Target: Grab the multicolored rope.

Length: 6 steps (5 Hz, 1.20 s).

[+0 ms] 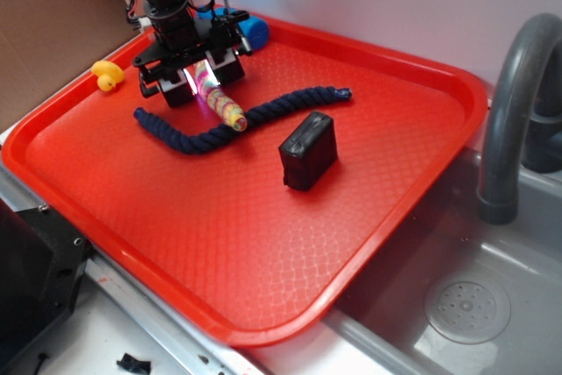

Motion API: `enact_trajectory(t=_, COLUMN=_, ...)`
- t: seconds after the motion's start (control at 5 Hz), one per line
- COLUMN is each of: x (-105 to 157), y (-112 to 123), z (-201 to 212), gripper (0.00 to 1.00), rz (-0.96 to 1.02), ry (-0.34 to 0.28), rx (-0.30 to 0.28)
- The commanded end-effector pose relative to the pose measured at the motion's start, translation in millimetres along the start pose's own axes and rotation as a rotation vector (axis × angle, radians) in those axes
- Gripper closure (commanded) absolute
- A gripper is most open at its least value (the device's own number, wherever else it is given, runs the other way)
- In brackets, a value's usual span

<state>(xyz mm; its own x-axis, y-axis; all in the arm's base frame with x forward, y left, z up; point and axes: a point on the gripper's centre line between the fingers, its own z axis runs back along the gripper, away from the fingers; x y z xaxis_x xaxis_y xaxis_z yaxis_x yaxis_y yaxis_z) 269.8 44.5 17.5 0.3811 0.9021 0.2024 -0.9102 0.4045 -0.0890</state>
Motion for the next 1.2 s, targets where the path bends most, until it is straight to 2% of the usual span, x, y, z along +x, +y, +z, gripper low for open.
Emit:
enact_trajectory(t=0.0, x=5, y=-2, z=26, gripper=1.00, rz=-0.124, ry=0.004, rx=0.018)
enact_trajectory(t=0.2, x=-9, y=-14, z=79, gripper=1.00, rz=-0.363, ry=0.120, rx=-0.014)
enact_trajectory(t=0.4, x=-17, y=-6, z=132, gripper=1.00, rz=-0.524, ry=0.107, rx=-0.034)
enact_trajectory(t=0.6, x=-22, y=4, z=170, gripper=1.00, rz=-0.660, ry=0.132, rx=-0.071)
enact_trajectory(t=0.8, x=-18, y=23, z=204, gripper=1.00, rz=-0.650, ry=0.170, rx=-0.125)
enact_trajectory(t=1.0, x=-18, y=32, z=222, gripper=1.00, rz=-0.676, ry=0.145, rx=-0.173)
